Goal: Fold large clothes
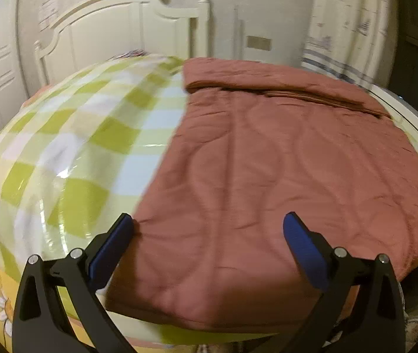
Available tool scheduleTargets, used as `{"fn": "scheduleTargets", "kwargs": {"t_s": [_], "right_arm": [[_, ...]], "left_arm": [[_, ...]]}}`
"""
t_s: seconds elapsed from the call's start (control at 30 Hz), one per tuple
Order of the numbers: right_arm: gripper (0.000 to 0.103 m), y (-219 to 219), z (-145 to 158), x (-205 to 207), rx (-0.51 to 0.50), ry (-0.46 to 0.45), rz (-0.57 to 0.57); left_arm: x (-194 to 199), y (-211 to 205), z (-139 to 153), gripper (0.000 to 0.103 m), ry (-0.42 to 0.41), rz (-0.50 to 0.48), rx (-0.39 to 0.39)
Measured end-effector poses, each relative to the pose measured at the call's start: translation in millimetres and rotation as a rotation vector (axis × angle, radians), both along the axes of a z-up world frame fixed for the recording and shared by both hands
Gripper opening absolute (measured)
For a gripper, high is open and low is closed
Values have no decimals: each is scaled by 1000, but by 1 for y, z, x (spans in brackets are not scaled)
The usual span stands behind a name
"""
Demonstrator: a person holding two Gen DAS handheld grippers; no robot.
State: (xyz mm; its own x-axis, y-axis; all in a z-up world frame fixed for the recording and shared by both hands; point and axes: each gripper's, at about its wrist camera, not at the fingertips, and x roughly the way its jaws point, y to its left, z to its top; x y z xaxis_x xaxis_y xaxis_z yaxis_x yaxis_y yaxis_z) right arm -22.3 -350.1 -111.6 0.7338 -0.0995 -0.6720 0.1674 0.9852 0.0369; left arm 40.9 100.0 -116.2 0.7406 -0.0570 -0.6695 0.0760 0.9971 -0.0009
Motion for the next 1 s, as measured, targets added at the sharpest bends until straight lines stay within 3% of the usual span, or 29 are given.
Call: {"fn": "scheduleTargets", "kwargs": {"t_s": [0.17, 0.7, 0.97, 1.0], "right_arm": [[99, -17, -21, 0, 101, 50, -23], [96, -2, -20, -2, 102, 42, 33], [94, -1, -19, -1, 81, 68, 83], [87, -1, -19, -2, 77, 63, 82]], "left_arm": [[6, 14, -13, 101, 51, 20, -29], [7, 13, -15, 101, 46, 9, -22], [7, 15, -13, 101, 71, -52, -20], [8, 16, -13, 101, 78, -56, -24]]}}
